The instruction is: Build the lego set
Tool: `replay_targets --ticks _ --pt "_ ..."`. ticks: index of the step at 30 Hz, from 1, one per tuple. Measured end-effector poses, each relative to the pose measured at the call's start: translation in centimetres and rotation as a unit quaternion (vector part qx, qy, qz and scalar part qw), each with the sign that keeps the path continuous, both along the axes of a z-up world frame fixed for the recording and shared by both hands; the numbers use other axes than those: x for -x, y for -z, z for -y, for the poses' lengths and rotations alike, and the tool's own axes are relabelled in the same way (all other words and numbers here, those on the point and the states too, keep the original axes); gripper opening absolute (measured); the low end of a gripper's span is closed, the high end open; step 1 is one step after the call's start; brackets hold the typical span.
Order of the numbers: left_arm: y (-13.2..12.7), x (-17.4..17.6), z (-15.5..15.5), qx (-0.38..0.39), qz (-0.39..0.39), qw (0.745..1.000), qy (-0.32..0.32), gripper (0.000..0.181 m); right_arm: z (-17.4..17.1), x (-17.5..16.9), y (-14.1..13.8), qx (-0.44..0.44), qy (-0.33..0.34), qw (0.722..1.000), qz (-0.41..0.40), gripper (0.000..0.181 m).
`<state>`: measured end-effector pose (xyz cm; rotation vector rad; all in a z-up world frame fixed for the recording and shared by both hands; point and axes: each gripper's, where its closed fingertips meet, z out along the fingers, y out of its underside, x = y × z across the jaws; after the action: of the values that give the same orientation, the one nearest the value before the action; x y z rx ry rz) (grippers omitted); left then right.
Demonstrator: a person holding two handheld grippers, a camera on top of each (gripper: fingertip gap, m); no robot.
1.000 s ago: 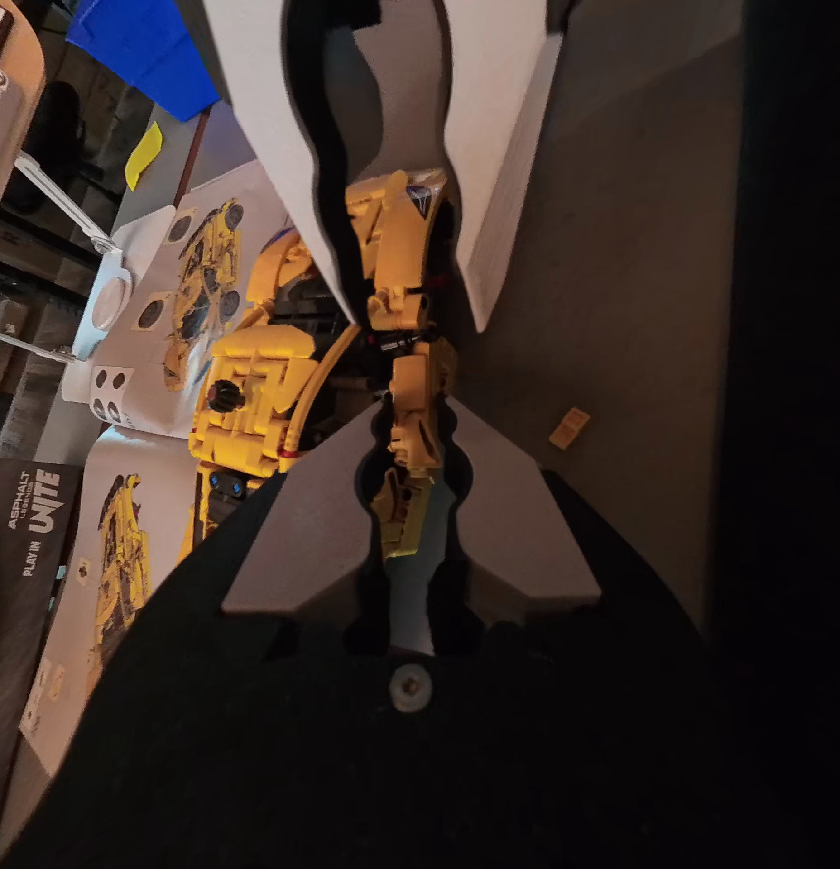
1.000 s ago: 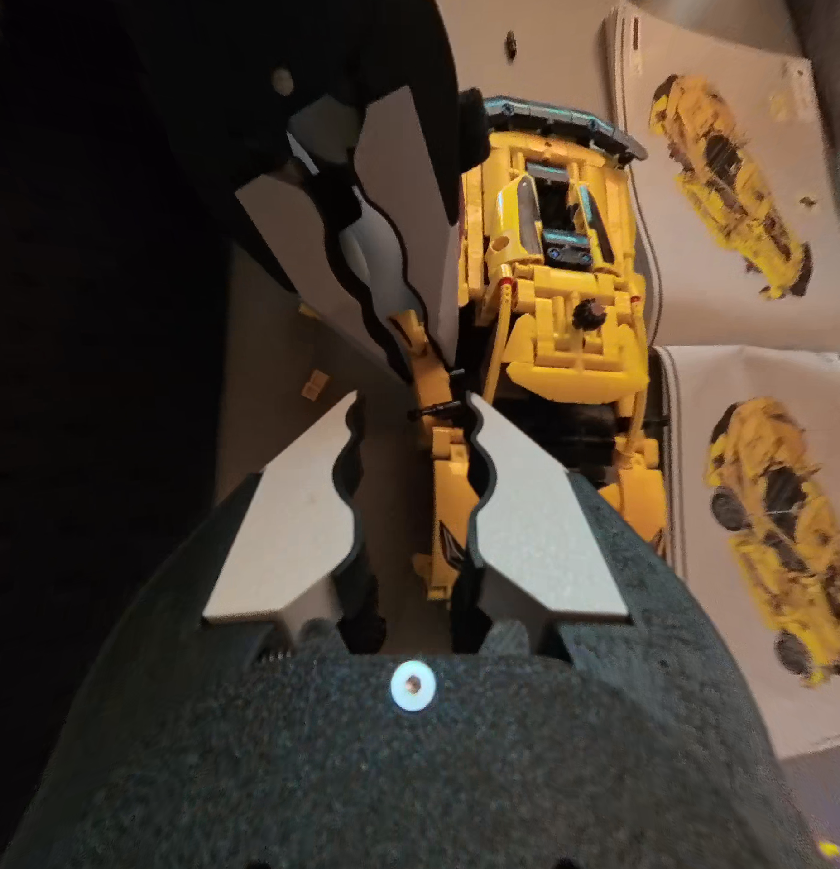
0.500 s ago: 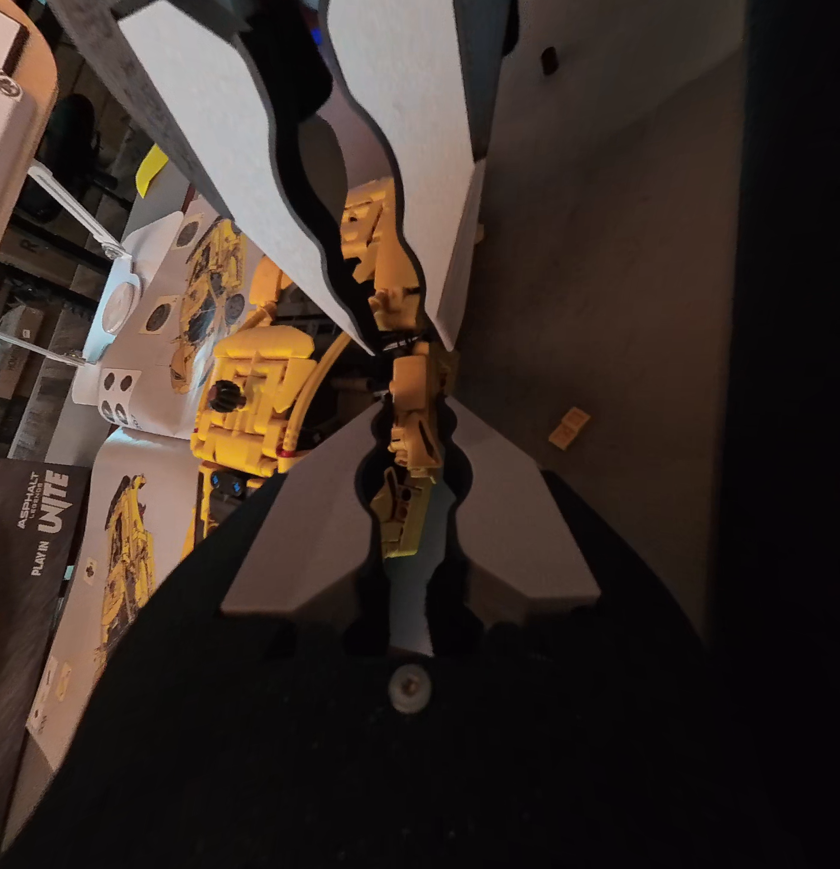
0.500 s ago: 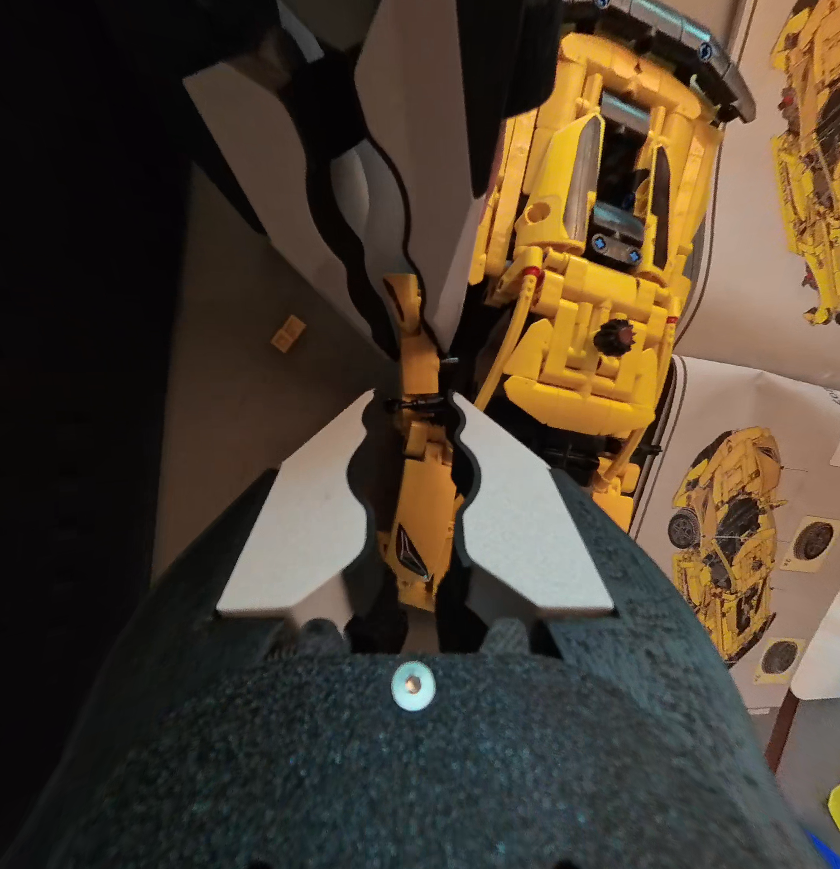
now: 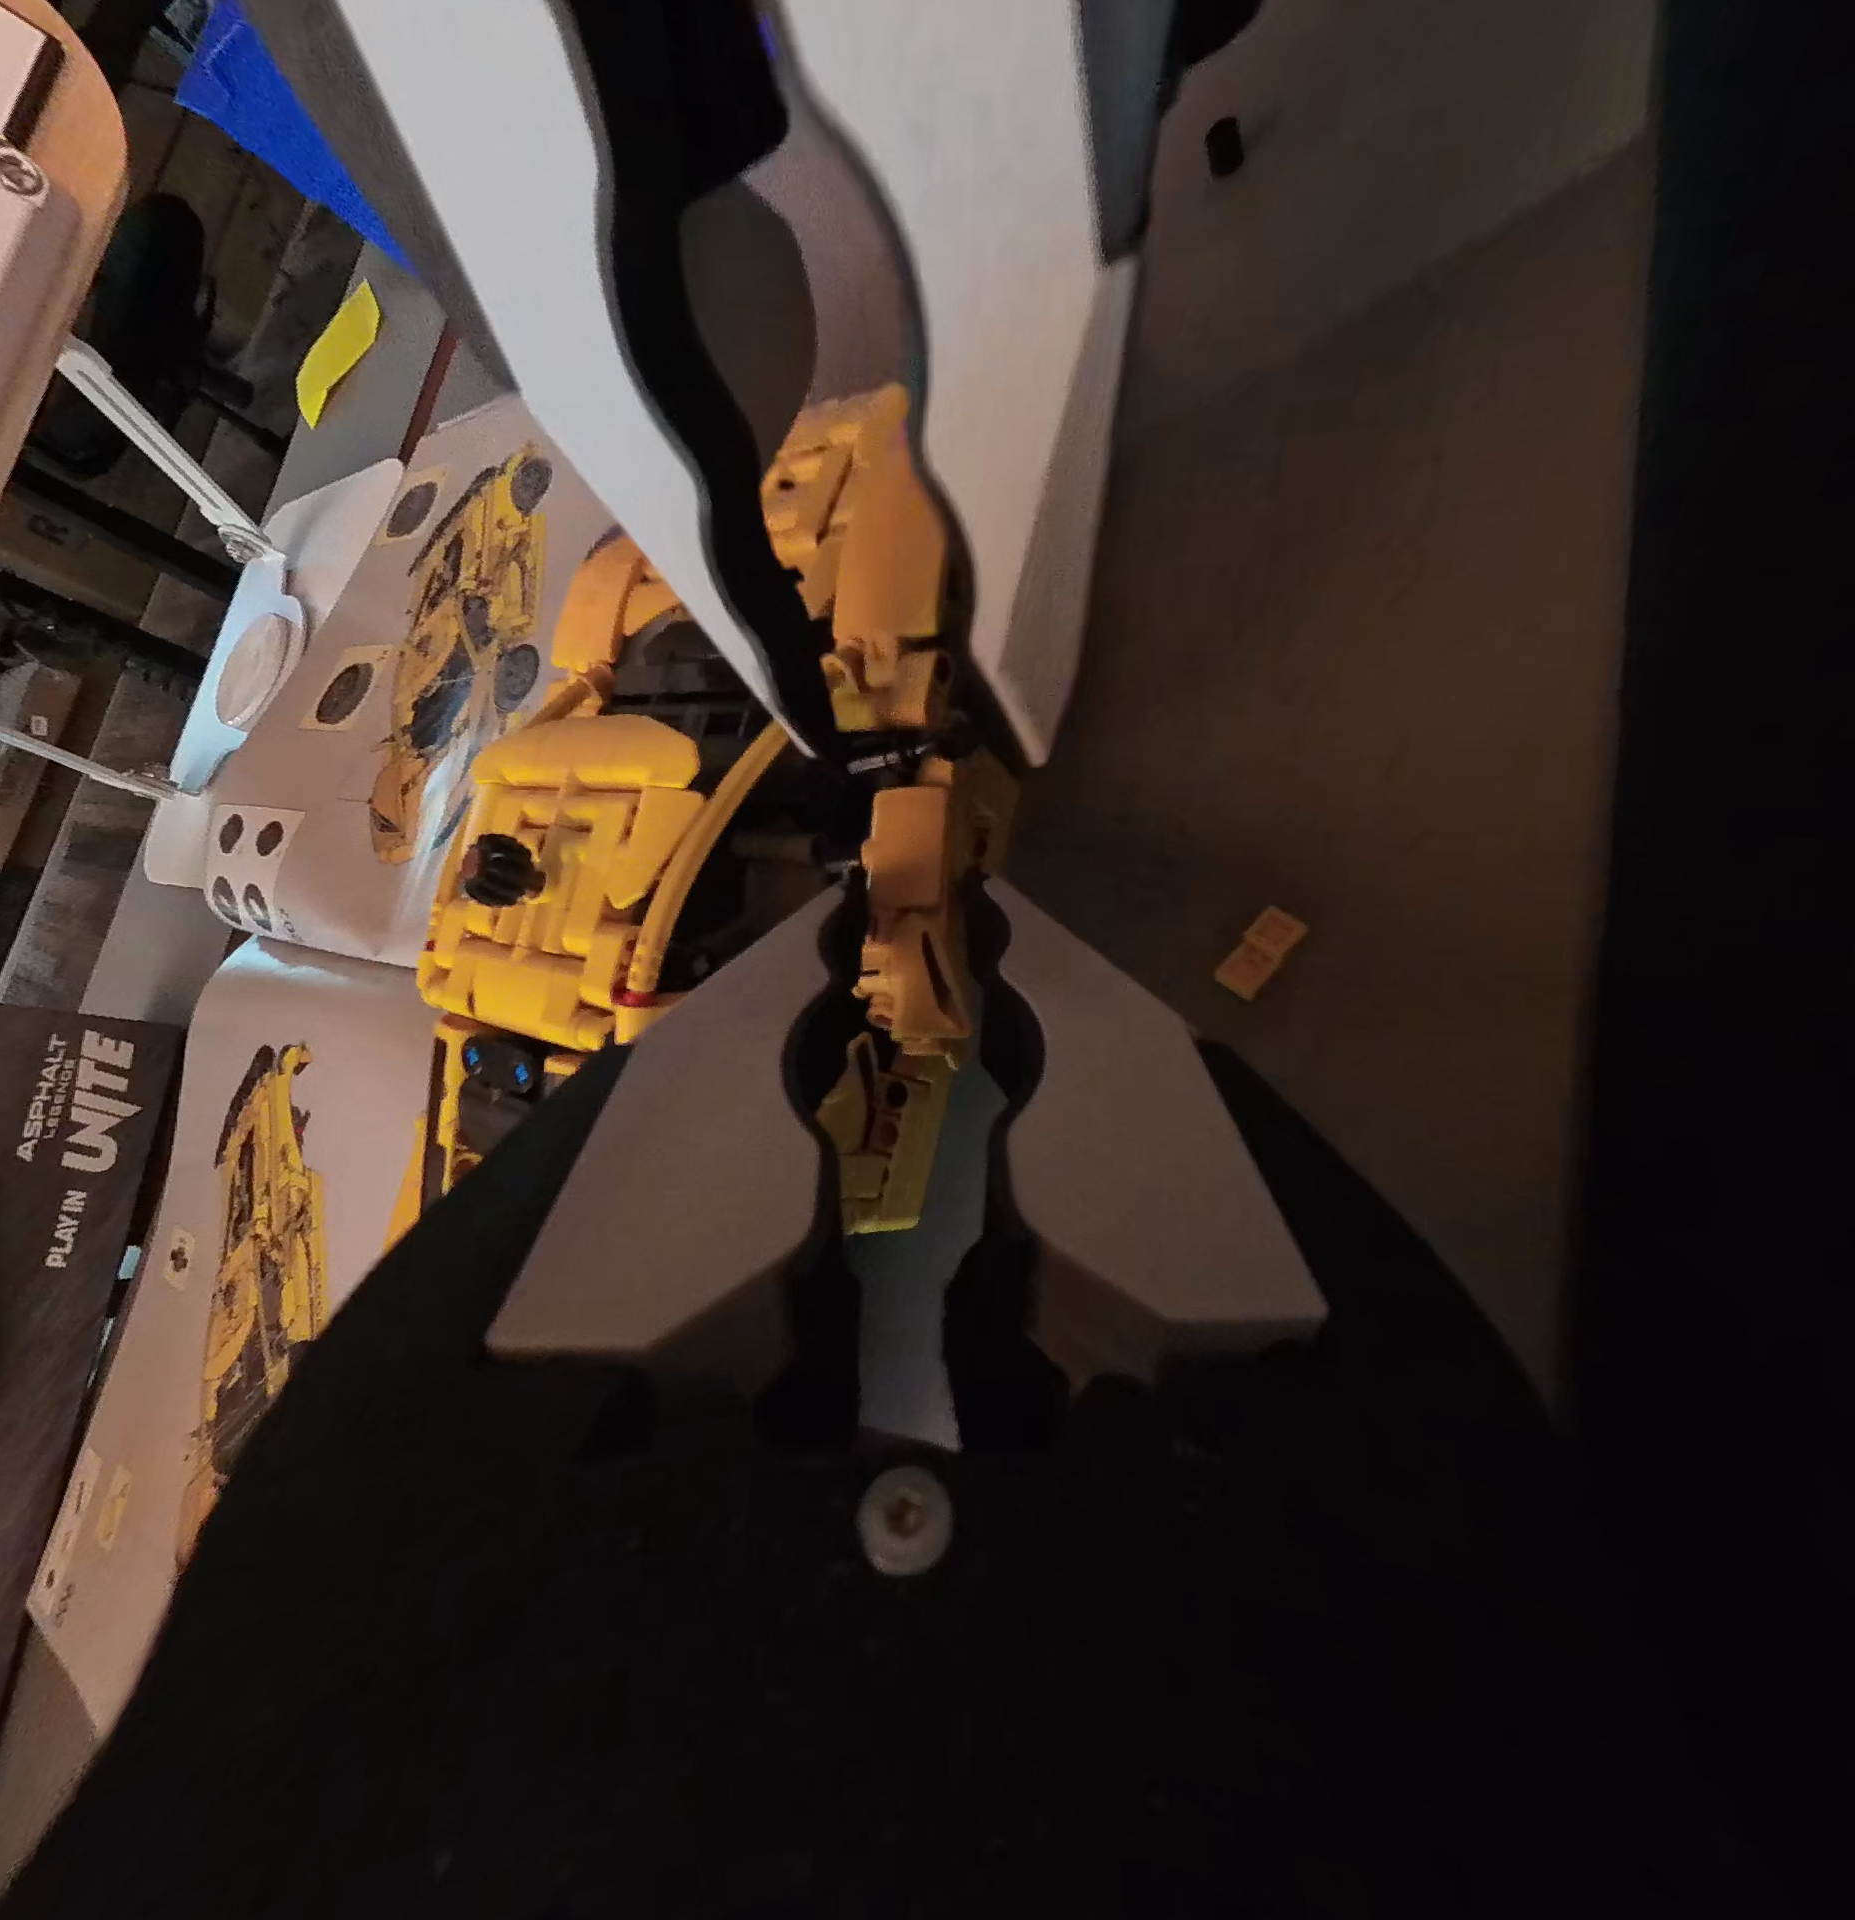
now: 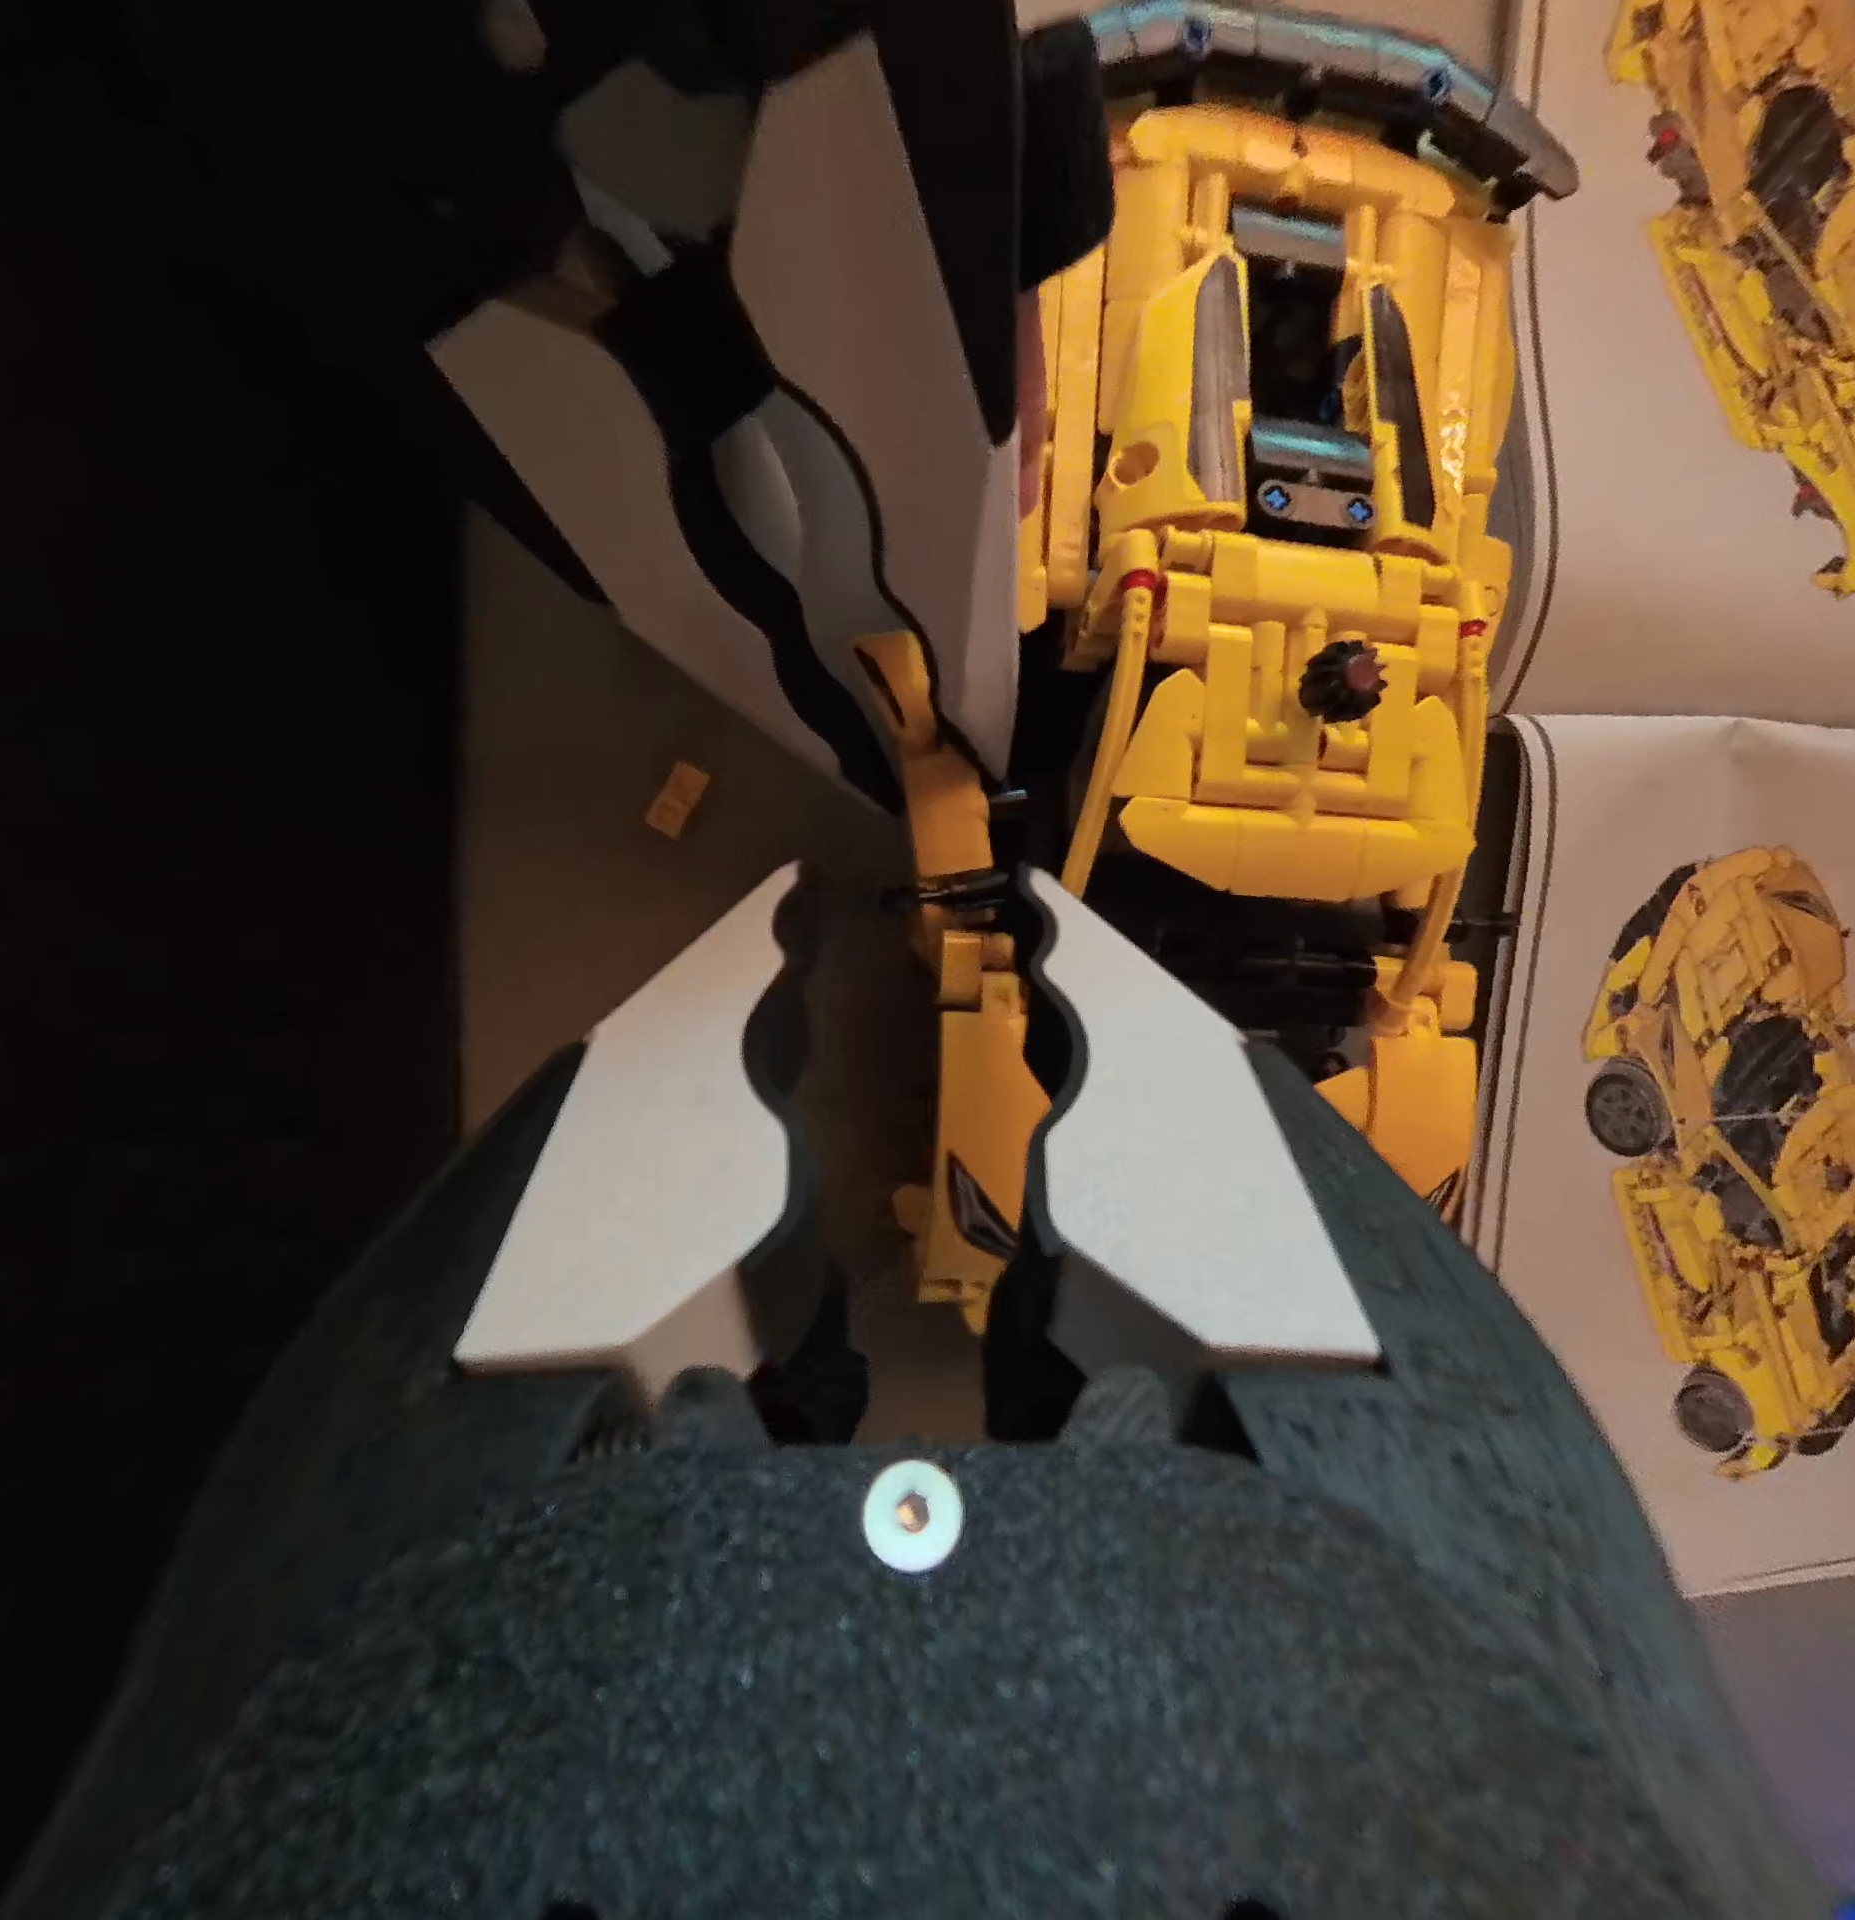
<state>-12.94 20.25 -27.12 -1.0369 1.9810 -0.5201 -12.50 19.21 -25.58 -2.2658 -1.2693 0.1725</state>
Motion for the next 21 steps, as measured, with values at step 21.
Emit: replay_targets --ticks 21 --pt "0.6 7.6 0.7 0.229 -0.070 0.970 -0.048 0.021 3.1 3.9 4.6 -0.005 0.138 0.981 -0.138 0.013"
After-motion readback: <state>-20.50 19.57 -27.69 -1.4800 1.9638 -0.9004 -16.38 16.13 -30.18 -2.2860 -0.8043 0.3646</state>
